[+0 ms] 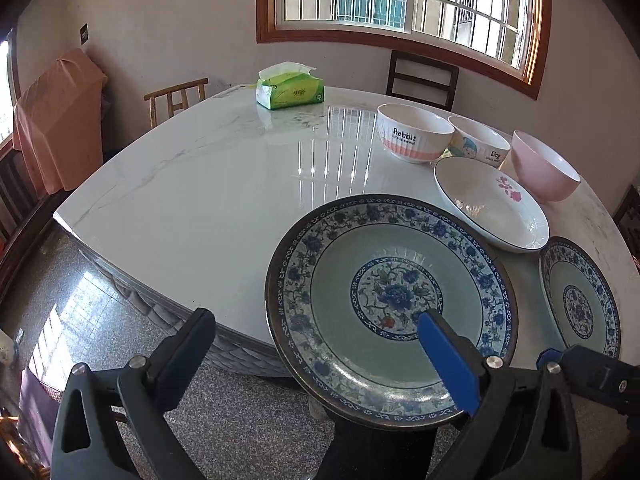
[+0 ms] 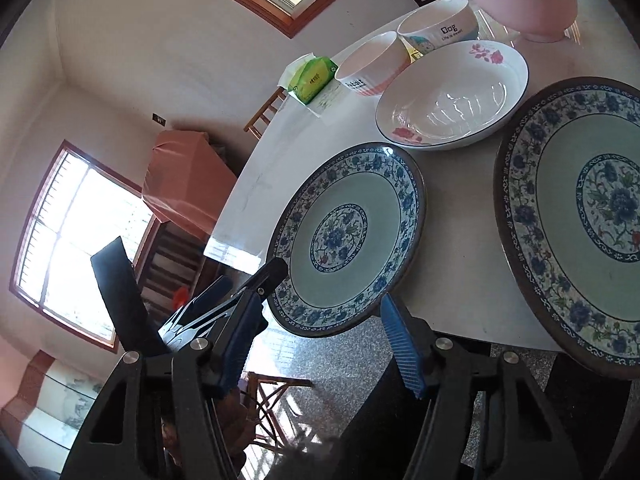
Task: Organize plates and bowls
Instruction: 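Close the left tool on the large blue-and-white plate rim while the right tool approaches the smaller plate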
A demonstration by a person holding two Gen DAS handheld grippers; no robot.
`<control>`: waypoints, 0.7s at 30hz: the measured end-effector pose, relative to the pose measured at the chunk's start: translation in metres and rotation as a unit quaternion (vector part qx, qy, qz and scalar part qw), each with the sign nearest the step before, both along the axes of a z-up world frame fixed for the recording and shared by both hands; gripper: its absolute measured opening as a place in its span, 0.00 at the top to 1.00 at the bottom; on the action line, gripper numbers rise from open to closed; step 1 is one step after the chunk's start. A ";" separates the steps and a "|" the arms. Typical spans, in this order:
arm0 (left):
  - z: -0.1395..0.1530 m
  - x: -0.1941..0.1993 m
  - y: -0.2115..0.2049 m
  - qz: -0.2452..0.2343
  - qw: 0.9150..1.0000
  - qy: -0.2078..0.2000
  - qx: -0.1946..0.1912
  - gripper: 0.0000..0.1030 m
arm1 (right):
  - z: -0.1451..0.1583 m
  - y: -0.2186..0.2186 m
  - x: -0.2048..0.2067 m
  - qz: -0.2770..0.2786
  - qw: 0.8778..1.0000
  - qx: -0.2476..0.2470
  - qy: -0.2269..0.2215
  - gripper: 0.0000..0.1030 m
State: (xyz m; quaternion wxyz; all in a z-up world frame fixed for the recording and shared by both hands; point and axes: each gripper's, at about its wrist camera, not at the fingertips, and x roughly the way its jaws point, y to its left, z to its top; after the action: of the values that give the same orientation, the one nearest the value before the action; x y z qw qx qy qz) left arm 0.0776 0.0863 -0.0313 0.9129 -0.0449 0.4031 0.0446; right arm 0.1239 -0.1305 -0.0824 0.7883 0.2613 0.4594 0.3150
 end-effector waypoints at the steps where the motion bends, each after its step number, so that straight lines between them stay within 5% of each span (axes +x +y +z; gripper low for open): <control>1: 0.000 0.003 0.002 -0.001 1.000 0.003 -0.003 0.00 | -0.001 0.002 0.003 0.001 1.000 0.000 0.004 0.41; 16: -0.017 0.042 0.041 -0.015 0.994 0.067 -0.080 0.00 | -0.005 0.002 0.019 -0.011 0.999 0.004 0.046 0.41; 21: -0.019 0.049 0.044 -0.032 0.991 0.084 -0.097 0.00 | -0.001 -0.002 0.017 -0.028 0.998 -0.052 0.037 0.41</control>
State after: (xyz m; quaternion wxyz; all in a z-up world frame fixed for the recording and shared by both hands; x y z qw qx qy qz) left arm 0.1263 0.1304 -0.0506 0.8683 -0.1162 0.4818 -0.0202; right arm 0.1413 -0.1320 -0.0837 0.7917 0.2440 0.4968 0.2586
